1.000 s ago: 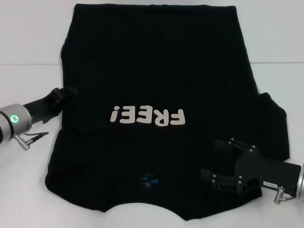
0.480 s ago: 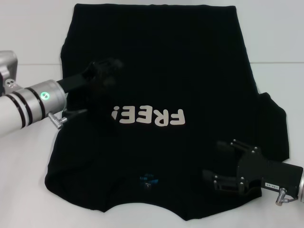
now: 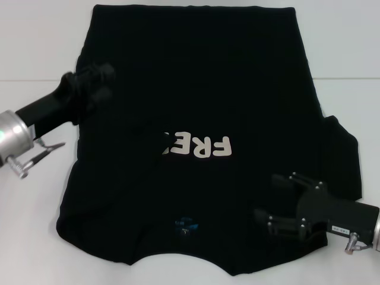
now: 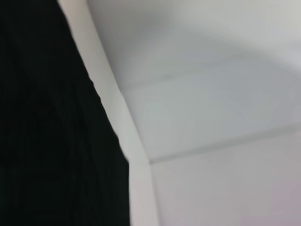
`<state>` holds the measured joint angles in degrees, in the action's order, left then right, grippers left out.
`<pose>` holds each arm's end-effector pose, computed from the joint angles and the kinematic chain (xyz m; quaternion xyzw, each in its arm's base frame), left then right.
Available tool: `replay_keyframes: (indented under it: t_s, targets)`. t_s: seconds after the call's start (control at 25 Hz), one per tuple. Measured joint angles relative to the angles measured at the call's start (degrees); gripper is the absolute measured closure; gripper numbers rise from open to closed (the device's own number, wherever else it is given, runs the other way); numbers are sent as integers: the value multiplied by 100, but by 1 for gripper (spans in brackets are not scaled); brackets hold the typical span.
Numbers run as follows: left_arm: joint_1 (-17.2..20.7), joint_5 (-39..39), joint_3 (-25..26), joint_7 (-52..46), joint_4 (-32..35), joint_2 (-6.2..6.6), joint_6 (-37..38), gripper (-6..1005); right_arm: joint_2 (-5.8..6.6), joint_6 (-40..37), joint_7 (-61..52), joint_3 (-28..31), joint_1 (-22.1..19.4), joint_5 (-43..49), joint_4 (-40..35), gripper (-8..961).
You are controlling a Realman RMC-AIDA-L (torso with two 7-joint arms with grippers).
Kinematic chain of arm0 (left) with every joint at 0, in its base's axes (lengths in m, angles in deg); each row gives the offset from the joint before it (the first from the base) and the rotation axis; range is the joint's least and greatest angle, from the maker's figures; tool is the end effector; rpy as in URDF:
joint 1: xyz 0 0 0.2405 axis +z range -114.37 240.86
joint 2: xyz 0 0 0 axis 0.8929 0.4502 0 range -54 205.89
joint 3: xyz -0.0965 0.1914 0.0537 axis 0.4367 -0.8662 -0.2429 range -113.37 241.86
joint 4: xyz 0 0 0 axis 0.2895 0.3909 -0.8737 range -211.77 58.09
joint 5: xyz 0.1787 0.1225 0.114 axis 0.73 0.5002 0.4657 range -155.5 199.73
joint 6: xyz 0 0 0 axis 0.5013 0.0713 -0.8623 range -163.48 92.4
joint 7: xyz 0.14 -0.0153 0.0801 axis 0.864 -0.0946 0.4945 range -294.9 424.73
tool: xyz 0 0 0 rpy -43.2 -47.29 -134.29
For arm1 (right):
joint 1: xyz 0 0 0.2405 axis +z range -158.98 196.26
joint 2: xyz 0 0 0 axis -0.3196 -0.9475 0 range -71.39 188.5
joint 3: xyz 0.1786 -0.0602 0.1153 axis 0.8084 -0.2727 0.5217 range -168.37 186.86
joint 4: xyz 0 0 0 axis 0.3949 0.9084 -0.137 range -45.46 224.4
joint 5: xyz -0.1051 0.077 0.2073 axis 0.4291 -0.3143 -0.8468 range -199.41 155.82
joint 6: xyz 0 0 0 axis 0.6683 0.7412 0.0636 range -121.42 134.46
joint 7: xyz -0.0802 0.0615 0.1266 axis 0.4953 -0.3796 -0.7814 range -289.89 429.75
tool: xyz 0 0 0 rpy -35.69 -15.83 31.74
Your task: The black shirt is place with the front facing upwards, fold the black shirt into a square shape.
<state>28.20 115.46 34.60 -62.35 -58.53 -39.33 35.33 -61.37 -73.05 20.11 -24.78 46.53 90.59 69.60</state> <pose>-0.2741 0.4059 0.0227 -0.5656 -0.6642 -0.4758 0.1118 0.2929 0.3161 -0.0541 -0.9357 0.1534 0.2372 0.2112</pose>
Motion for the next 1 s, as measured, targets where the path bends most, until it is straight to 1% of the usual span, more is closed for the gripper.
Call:
replay_keyframes:
  t_s: [0.04,0.16,0.24,0.32,0.4,0.52,0.64,0.76,0.8,0.88,1.0]
  targets:
    - [85,23,-219,251,16,78,166,299,5,17,-58,23,0,-1,-10,12]
    - [270,167,-813,973,93,248,530,294,32,70,-630,221,-9,-7,-122,12]
    - [437,422,-1017,1637,280,254,728,291,72,104,-1347,334,-11,-3,-311,12]
    - [668,744,-1049,2438,616,166,948,288,134,127,-2363,326,7,81,-699,12]
    - [918,1033,-1074,3228,1008,38,1209,285,241,143,-3552,286,67,318,-1147,12]
    - [1178,1365,-1079,4068,1395,-89,1436,280,446,133,-5451,266,243,905,-1839,12]
    - [1331,1475,-1009,4641,1485,-133,1476,276,676,42,-7252,237,521,1739,-2339,12]
    - [1407,1480,-960,4919,1509,-141,1555,271,834,-52,-8763,227,862,2761,-2613,13]
    - [1418,1492,-959,4968,1518,-143,1579,269,849,-74,-9077,227,955,3084,-2674,13]
    - [1434,1573,-958,5071,1537,-148,1613,266,843,-79,-9515,238,1144,3728,-2786,13]
    - [1455,1716,-945,5166,1576,-150,1623,262,798,37,-9675,221,1288,4180,-2724,13]
